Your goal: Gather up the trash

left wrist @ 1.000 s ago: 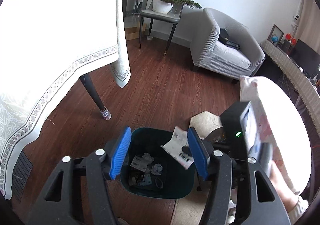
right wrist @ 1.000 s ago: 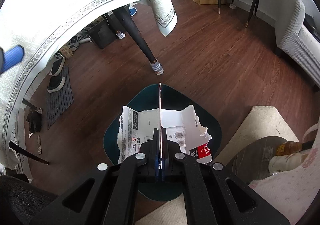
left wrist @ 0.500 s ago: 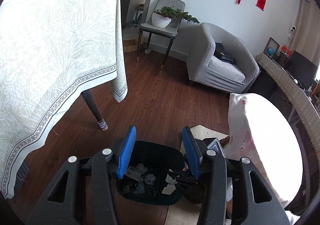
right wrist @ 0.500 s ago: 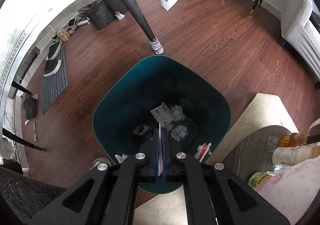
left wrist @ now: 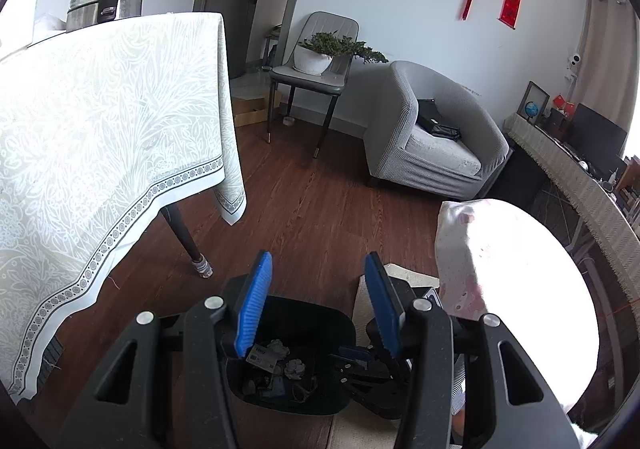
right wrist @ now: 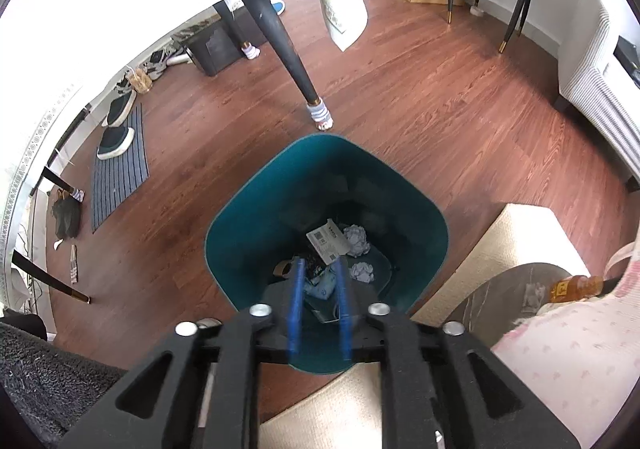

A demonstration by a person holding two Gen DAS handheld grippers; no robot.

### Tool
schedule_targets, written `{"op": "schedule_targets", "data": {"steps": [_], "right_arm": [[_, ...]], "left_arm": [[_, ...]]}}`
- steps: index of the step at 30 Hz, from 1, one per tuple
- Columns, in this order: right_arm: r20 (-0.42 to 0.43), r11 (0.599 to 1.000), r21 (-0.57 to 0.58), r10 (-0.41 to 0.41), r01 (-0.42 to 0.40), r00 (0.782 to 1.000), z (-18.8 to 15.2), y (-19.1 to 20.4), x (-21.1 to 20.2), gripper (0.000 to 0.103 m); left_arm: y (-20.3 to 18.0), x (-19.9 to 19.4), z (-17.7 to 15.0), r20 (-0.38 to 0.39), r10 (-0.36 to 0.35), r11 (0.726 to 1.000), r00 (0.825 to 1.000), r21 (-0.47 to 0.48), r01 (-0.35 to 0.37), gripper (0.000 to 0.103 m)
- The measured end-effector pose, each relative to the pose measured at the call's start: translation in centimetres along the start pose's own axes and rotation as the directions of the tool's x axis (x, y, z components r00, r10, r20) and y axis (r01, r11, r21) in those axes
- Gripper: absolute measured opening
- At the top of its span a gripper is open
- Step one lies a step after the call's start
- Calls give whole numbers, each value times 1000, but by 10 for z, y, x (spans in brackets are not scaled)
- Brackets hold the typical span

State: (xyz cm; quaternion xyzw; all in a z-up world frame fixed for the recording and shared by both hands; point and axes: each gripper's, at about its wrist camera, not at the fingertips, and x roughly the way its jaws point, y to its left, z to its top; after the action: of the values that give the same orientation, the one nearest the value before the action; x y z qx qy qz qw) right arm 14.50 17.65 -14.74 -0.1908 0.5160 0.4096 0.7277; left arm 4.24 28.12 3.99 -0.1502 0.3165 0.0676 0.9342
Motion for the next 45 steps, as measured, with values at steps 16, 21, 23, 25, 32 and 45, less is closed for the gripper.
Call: {"op": "schedule_targets", "data": {"steps": [16,21,23,25,32,45], "right_arm": [[286,998,-20,-56,65,957,-17,22,-122,18],[390,983,31,-178,180,903,-46,22,-179,18],[422,977,80,-211,196,882,-60,16,-198,18],[446,968,135,-252,214,859,-76,8,-218,18],[466,901,313,-422,301,778,-149,-26,-271,78],[441,784,506,-594,360,673,-269,-53,-332,90]], "left_arm": [[-23,-44,-1,52,-20,999,998,43,18,59],[-36,-68,-25,65,-1,995,998,100,-5,72],[-40,-74,-36,75,-1,994,997,108,-7,79],[-46,-82,-46,101,24,992,995,121,-36,89],[-64,-91,-78,151,66,985,986,146,-88,97],[-88,-91,-119,142,87,975,986,191,-114,100]]}}
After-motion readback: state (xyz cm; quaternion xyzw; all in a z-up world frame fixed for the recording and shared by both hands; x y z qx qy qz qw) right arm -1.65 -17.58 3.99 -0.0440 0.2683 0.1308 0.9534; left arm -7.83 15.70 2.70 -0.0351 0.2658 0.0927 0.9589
